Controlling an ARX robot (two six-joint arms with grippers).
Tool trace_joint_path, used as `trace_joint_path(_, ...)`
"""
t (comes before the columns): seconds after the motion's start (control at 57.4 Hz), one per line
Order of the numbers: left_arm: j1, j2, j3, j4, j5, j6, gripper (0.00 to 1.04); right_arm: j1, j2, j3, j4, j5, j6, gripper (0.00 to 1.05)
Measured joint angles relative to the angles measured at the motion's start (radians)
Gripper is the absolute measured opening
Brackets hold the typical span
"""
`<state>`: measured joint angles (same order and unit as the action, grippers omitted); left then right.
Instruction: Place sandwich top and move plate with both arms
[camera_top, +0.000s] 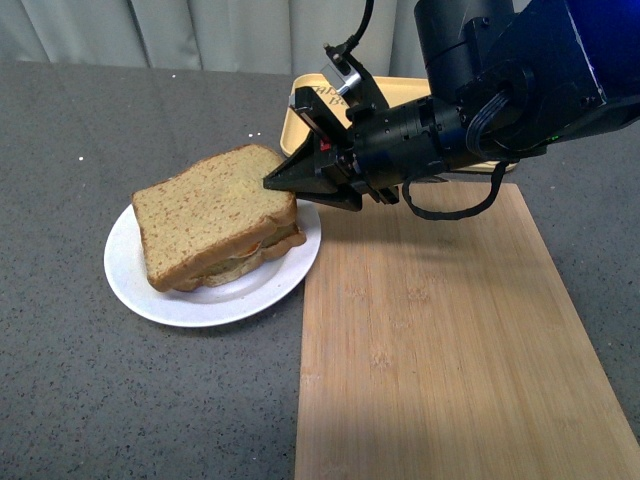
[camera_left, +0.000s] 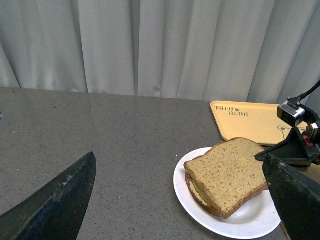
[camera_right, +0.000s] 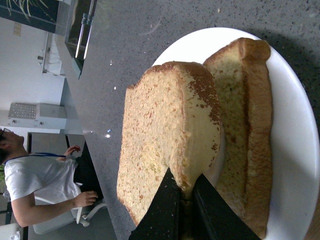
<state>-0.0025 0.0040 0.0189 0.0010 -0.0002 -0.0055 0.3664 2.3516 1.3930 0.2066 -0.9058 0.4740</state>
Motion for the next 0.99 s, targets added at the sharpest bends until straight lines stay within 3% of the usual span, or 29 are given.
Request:
trace_joint_path(0.07, 0.000, 0.000, 0.000, 0.000, 0.000, 0.000, 0.98, 0.000, 0.000, 0.000, 0.011, 0.017, -0.005, 0.03)
trace_joint_path(0.262, 0.000, 0.000, 0.000, 0.000, 0.000, 0.000, 0.98, -0.021, -0.111, -0.142, 0.174, 0.131, -0.011, 0.52)
trace_joint_path(0.436, 0.000, 0.000, 0.000, 0.000, 0.000, 0.000, 0.98, -0.071, -0.310, -0.291, 0.220, 0.298, -0.072, 0.85)
trace_joint_path(0.523, 0.000, 0.000, 0.000, 0.000, 0.000, 0.000, 0.98, -0.106, -0.399, -0.365, 0.248, 0.386, -0.082, 0.97)
trace_joint_path(0.61, 0.000, 0.000, 0.000, 0.000, 0.000, 0.000, 0.98, -0.132, -0.471, -0.446, 0.312, 0.513, -0.109, 0.93)
trace_joint_path(0.68, 0.000, 0.000, 0.000, 0.000, 0.000, 0.000, 0.98, -0.132, -0.491, -0.562, 0.605, 0.843, -0.238, 0.81)
trace_joint_path(0.767, 0.000, 0.000, 0.000, 0.000, -0.001, 0.000, 0.98, -0.143, -0.528, -0.703, 0.847, 1.067, -0.362, 0.67)
trace_joint_path(0.854, 0.000, 0.000, 0.000, 0.000, 0.000, 0.000, 0.98, -0.165, -0.599, -0.810, 0.945, 1.099, -0.421, 0.53)
trace_joint_path(0.994, 0.000, 0.000, 0.000, 0.000, 0.000, 0.000, 0.98, -0.199, -0.727, -0.944, 0.971, 1.070, -0.455, 0.29)
